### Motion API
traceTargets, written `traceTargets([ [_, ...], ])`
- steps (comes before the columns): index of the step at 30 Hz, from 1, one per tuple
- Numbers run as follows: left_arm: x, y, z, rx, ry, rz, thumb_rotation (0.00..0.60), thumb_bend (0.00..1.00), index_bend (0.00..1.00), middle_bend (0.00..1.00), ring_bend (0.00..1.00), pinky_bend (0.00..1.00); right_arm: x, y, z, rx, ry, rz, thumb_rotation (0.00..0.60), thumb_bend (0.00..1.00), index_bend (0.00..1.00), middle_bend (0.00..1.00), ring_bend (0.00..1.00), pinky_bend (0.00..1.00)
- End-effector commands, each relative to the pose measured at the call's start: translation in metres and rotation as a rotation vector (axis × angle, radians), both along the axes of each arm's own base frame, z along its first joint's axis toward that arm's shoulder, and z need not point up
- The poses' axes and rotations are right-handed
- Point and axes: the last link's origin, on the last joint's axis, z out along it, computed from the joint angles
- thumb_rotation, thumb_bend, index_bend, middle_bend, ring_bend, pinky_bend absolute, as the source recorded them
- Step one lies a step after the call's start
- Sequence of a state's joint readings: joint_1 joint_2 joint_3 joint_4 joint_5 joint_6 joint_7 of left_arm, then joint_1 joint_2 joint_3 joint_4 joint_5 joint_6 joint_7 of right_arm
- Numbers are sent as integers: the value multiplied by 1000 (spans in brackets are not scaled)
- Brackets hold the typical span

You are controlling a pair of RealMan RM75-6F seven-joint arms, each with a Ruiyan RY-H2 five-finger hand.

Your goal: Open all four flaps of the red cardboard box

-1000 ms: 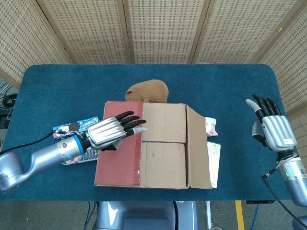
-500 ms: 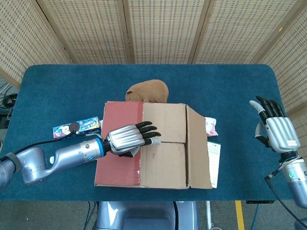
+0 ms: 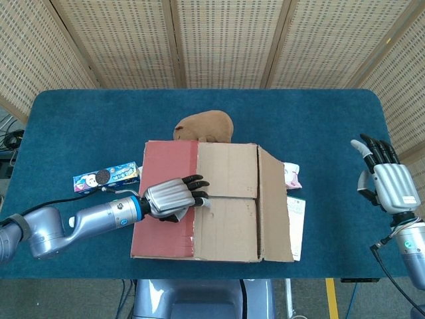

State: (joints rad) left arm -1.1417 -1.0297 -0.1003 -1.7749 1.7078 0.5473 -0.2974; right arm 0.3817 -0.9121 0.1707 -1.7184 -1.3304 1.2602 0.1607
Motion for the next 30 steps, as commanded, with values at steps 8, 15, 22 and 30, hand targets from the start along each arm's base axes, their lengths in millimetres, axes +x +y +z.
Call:
traceTargets([
  [8, -4, 1, 11, 33, -9, -3, 495, 1000, 203, 352, 116, 0, 1, -1, -3, 6, -10, 6, 600, 880, 92, 28, 0, 0],
  [15, -9, 3, 41, 104, -53, -10, 497, 1000, 203, 357, 119, 0, 2, -3, -4, 5, -10, 16, 600, 878, 92, 28, 0, 0],
  [22, -18, 0, 71, 164, -81, 2, 496, 1000, 203, 358, 119, 0, 3, -4, -9, 21, -10, 23, 600, 878, 92, 28, 0, 0],
  [30, -30, -3, 101, 228, -91, 20, 496, 1000, 203, 363, 126, 0, 8, -7, -12, 33, -3, 33, 600, 878, 92, 28, 0, 0],
])
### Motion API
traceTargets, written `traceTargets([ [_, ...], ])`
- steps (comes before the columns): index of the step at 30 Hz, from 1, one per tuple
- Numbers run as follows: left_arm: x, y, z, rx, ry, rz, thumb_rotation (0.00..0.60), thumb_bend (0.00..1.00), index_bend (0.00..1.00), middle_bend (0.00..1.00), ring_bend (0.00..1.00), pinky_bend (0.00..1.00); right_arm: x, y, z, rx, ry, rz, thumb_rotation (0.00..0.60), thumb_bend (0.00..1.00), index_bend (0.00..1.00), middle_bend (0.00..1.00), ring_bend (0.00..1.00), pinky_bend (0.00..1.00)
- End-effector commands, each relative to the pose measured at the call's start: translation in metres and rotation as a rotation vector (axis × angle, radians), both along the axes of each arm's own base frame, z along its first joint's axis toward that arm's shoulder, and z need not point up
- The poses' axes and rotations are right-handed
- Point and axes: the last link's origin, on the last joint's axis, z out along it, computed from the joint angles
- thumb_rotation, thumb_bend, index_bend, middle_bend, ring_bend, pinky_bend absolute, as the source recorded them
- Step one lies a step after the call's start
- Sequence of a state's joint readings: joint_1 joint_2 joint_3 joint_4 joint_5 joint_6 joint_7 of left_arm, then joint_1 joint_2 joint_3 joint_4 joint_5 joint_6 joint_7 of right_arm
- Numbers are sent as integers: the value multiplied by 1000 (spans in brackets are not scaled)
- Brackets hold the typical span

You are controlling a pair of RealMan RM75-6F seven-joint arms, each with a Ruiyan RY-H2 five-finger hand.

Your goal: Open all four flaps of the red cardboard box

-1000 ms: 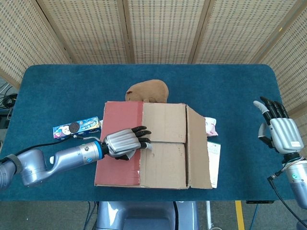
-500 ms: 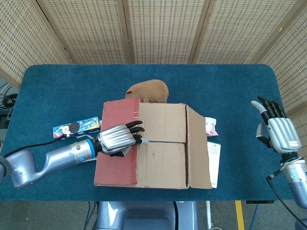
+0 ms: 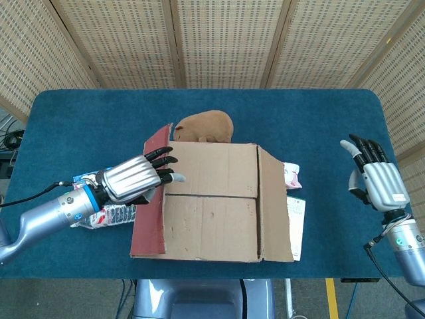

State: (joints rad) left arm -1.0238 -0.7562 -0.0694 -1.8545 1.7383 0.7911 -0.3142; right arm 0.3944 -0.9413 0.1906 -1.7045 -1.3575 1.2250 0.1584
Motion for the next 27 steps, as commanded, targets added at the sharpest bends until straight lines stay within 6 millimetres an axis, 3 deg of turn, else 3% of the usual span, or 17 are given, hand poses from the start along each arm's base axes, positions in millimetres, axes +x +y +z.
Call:
traceTargets([
  [1, -7, -3, 13, 26, 0, 13, 496, 1000, 203, 364, 127, 0, 2, -1, -1, 3, 2, 3, 600, 878, 92, 28, 0, 0],
  [2, -14, -4, 23, 52, -4, 28, 497, 1000, 203, 366, 128, 0, 3, -1, -2, 9, 4, 7, 600, 878, 92, 28, 0, 0],
  [8, -27, -14, 44, 89, -23, 50, 495, 1000, 203, 381, 137, 0, 5, -2, -5, 19, 4, 1, 600, 878, 92, 28, 0, 0],
  [27, -69, -32, 81, 169, 0, 128, 495, 1000, 188, 403, 160, 0, 15, -2, -11, 36, 20, 8, 600, 880, 92, 28, 0, 0],
])
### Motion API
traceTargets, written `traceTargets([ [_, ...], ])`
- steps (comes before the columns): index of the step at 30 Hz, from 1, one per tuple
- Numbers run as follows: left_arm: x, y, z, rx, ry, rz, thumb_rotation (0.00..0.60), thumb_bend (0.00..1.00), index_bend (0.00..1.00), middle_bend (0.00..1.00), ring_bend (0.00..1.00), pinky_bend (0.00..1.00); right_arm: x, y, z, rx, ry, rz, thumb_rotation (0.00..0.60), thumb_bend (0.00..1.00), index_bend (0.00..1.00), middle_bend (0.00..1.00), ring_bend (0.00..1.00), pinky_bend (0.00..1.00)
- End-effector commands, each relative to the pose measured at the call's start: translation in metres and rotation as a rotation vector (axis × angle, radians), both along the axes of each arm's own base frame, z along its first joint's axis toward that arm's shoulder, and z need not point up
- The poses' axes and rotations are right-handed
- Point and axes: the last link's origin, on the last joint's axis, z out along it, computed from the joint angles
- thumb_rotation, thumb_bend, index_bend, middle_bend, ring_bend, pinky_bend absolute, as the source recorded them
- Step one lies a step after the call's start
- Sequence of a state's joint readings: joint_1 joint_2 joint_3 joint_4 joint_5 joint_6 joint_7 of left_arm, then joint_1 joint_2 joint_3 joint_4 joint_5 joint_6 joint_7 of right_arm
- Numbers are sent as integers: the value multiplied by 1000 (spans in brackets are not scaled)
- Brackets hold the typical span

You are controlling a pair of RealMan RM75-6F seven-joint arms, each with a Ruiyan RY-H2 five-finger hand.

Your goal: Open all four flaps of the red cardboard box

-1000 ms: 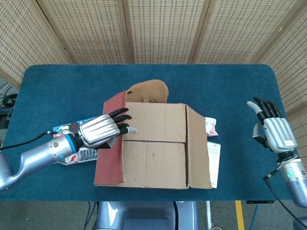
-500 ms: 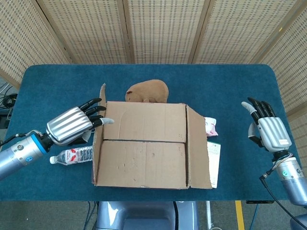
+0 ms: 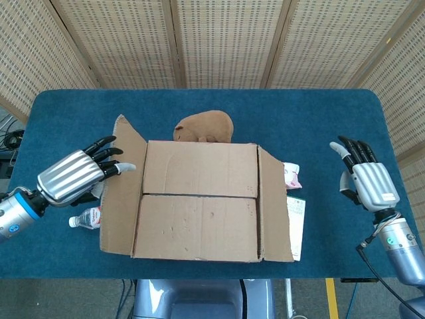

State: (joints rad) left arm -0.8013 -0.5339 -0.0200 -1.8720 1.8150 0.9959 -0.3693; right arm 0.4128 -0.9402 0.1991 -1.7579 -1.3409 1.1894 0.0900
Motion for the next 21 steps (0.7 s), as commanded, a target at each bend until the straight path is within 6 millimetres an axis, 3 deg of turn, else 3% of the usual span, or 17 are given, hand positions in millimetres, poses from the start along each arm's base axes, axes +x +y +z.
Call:
traceTargets([
  [1, -10, -3, 9, 20, 2, 22, 496, 1000, 188, 404, 161, 0, 2, 0, -1, 2, -1, 0, 600, 878, 92, 28, 0, 0],
  [12, -40, -13, 27, 60, 7, 117, 496, 954, 185, 411, 170, 0, 3, 0, -4, 7, -1, -7, 600, 878, 92, 28, 0, 0],
  [17, -49, -15, 23, 95, 6, 148, 496, 700, 168, 402, 170, 0, 2, 2, -5, 9, -9, -5, 600, 870, 92, 28, 0, 0],
  [21, -54, -15, 8, 133, -41, 172, 495, 471, 160, 341, 170, 0, 0, 3, -6, 9, -15, -3, 600, 787, 92, 28, 0, 0],
])
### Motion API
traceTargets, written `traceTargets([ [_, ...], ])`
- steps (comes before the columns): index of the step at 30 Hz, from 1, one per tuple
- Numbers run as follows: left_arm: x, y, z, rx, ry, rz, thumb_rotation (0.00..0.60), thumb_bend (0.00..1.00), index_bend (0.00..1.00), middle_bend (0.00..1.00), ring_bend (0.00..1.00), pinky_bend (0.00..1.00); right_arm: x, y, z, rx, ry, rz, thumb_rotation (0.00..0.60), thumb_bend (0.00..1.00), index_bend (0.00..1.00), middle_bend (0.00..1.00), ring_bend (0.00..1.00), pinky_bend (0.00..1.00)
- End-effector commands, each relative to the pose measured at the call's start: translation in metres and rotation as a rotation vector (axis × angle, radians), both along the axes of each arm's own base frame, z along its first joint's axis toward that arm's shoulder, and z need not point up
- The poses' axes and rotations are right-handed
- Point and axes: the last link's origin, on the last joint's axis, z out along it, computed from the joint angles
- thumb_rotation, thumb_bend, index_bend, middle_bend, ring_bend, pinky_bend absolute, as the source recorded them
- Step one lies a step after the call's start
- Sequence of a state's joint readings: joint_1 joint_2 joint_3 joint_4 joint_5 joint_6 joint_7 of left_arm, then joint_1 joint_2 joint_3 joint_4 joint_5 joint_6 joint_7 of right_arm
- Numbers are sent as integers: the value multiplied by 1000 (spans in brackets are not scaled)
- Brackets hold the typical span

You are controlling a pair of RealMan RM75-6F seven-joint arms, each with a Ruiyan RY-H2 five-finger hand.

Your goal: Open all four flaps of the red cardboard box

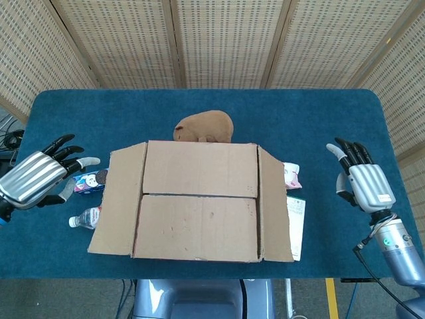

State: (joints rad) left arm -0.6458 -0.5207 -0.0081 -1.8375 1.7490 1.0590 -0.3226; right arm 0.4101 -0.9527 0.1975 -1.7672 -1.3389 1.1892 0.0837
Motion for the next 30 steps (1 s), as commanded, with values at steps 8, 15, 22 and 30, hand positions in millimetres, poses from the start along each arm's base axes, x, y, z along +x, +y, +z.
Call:
traceTargets([
  [8, 4, 9, -41, 48, -97, 42, 495, 255, 124, 179, 77, 0, -4, 1, 1, -6, -9, 1, 600, 720, 92, 28, 0, 0],
  [15, 15, 16, -64, 40, -116, 45, 494, 220, 86, 54, 0, 0, -6, 3, 1, -7, -15, 0, 600, 712, 92, 28, 0, 0],
  [22, 38, 27, -105, 14, -91, 4, 496, 212, 48, 0, 0, 0, -8, 5, -1, -15, -15, 4, 600, 711, 92, 28, 0, 0],
  [30, 52, 35, -140, 38, -97, -1, 495, 212, 30, 0, 0, 0, -9, 11, -6, -28, -8, 12, 600, 709, 92, 28, 0, 0],
])
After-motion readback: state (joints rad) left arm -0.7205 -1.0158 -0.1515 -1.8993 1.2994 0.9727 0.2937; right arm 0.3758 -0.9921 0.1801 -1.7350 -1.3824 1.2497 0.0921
